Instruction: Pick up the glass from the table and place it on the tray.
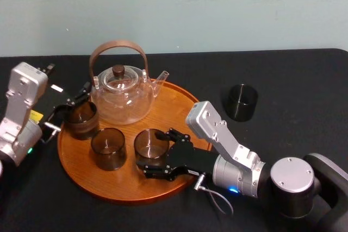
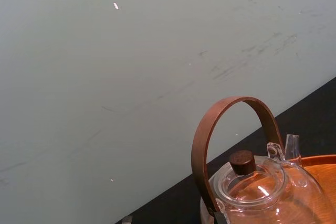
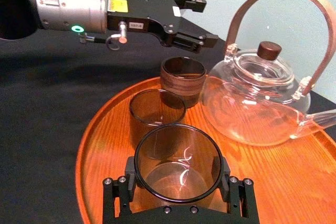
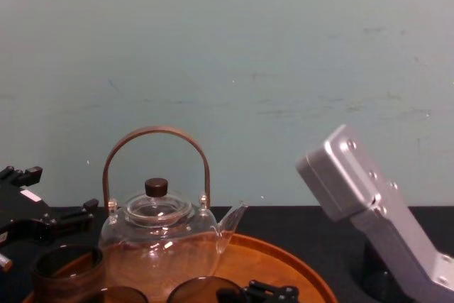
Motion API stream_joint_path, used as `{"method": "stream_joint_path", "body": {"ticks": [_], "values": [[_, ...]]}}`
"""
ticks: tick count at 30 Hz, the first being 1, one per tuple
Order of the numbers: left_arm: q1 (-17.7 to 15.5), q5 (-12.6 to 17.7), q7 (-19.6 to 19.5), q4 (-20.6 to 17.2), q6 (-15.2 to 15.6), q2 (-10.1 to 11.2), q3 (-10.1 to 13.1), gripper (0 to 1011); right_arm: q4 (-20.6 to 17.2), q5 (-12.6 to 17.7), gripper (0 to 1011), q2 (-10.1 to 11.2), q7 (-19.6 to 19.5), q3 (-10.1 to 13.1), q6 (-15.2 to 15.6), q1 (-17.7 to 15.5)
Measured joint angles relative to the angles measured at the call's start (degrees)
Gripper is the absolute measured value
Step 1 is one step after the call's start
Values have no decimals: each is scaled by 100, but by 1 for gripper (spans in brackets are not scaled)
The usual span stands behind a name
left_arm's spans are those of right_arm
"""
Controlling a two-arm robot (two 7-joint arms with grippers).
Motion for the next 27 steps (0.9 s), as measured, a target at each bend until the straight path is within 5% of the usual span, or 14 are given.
{"method": "stream_joint_path", "body": {"ticks": [27], "values": [[0,0,0,0,0,0,0,1001,306,117,905,-106,-3,-4,78,59]]}}
